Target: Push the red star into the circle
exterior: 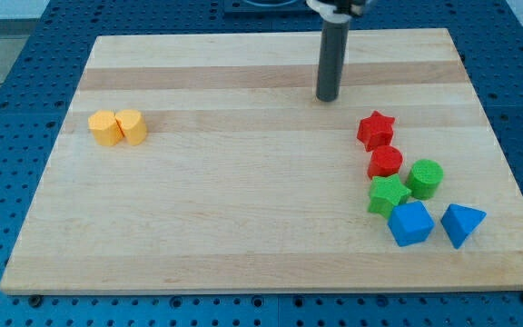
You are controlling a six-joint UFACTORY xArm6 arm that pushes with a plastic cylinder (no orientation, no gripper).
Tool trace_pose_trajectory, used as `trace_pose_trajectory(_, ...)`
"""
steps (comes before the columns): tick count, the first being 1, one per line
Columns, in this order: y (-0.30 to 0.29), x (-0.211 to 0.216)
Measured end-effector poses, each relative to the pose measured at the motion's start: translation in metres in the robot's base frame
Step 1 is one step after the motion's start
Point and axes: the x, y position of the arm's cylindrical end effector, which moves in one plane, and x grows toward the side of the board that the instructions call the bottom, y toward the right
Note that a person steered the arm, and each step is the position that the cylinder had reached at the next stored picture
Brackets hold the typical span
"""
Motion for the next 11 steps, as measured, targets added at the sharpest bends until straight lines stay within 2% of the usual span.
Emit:
trace_pose_trajectory(1,0.040,0.030)
trace_pose_trajectory(3,0.055,0.091)
trace_pose_trajectory(5,-0.007,0.031)
trace_pose_trajectory(7,-0.027,0.029)
trace_pose_trajectory(11,-0.275,0.031)
